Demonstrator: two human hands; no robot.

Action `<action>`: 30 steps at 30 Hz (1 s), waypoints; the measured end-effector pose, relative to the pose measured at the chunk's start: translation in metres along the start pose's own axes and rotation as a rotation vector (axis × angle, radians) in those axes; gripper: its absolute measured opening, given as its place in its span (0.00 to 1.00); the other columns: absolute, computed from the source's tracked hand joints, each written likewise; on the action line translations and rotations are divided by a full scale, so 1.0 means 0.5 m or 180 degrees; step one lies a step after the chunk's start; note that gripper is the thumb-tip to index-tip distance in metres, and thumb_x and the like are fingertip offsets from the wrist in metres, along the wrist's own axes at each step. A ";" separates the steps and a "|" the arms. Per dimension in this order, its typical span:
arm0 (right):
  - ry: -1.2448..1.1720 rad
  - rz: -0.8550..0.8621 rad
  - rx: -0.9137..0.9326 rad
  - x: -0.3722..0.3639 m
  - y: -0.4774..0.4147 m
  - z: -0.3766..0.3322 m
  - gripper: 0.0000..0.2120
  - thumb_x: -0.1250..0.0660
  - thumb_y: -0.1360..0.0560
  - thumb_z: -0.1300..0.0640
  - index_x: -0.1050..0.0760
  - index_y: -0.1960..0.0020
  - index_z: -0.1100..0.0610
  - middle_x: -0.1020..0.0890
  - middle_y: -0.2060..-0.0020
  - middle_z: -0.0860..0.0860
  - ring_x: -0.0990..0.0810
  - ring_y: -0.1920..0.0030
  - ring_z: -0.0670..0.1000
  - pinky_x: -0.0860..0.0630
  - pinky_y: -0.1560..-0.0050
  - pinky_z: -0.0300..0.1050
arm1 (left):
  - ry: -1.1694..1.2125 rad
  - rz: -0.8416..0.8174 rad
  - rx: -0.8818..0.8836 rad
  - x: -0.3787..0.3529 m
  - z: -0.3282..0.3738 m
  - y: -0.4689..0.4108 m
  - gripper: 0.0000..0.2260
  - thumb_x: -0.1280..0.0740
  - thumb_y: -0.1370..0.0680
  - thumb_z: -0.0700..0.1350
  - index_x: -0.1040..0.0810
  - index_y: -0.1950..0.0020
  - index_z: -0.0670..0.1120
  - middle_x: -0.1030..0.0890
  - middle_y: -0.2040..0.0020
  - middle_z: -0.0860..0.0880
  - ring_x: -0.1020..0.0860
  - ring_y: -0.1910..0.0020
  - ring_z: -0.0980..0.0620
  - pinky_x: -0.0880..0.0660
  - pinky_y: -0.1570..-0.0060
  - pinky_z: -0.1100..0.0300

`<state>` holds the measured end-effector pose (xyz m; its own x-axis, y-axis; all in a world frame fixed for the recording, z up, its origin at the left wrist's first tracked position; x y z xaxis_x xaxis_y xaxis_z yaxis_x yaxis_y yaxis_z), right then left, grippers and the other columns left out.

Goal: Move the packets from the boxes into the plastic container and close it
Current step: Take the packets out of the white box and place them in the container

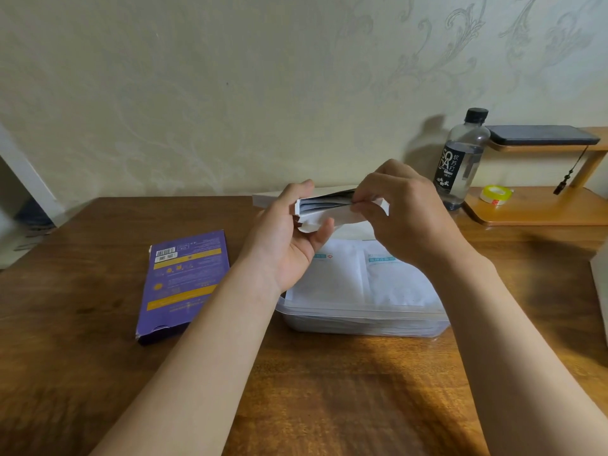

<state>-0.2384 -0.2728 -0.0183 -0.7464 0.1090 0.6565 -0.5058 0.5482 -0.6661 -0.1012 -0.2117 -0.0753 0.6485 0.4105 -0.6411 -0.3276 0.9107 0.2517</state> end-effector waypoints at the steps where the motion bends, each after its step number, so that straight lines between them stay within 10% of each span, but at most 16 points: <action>1: 0.0008 0.0003 0.0042 0.001 0.000 -0.004 0.03 0.28 0.26 0.65 0.19 0.55 0.58 0.22 0.56 0.52 0.22 0.56 0.56 0.23 0.57 0.60 | 0.0011 -0.0031 0.0005 -0.001 0.001 0.001 0.07 0.28 0.22 0.42 0.23 0.48 0.41 0.22 0.46 0.40 0.19 0.62 0.45 0.23 0.74 0.63; 11: -0.0786 0.0023 -0.0529 0.024 0.000 0.008 0.03 0.26 0.26 0.62 0.19 0.57 0.57 0.18 0.61 0.48 0.23 0.60 0.41 0.27 0.58 0.33 | 0.0134 -0.0062 0.0110 0.000 0.007 0.001 0.08 0.28 0.23 0.43 0.22 0.46 0.42 0.22 0.45 0.41 0.21 0.51 0.44 0.23 0.74 0.64; 18: -0.1219 -0.0147 -0.0784 0.025 -0.001 0.011 0.03 0.28 0.25 0.64 0.18 0.55 0.57 0.14 0.58 0.47 0.16 0.53 0.43 0.19 0.46 0.47 | 0.0136 -0.0074 0.0133 0.007 0.007 -0.004 0.08 0.29 0.22 0.43 0.23 0.46 0.42 0.21 0.51 0.42 0.19 0.57 0.47 0.22 0.74 0.64; 30: 0.0014 0.0367 0.0207 0.014 0.001 -0.019 0.05 0.31 0.27 0.66 0.18 0.54 0.60 0.17 0.61 0.54 0.20 0.58 0.58 0.22 0.57 0.60 | 0.0052 -0.0016 0.0084 0.010 0.002 -0.011 0.09 0.29 0.22 0.42 0.23 0.44 0.41 0.22 0.48 0.41 0.19 0.66 0.49 0.22 0.74 0.64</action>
<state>-0.2398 -0.2638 -0.0106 -0.7995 0.1719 0.5756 -0.4438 0.4768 -0.7588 -0.0954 -0.2145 -0.0791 0.6387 0.4052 -0.6541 -0.3059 0.9137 0.2674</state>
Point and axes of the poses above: each hand's wrist, its own y-axis away from the middle knuckle, its own x-axis out of the back of the hand, z = x × y, the point moved 7 cm from there along -y, towards the middle knuckle
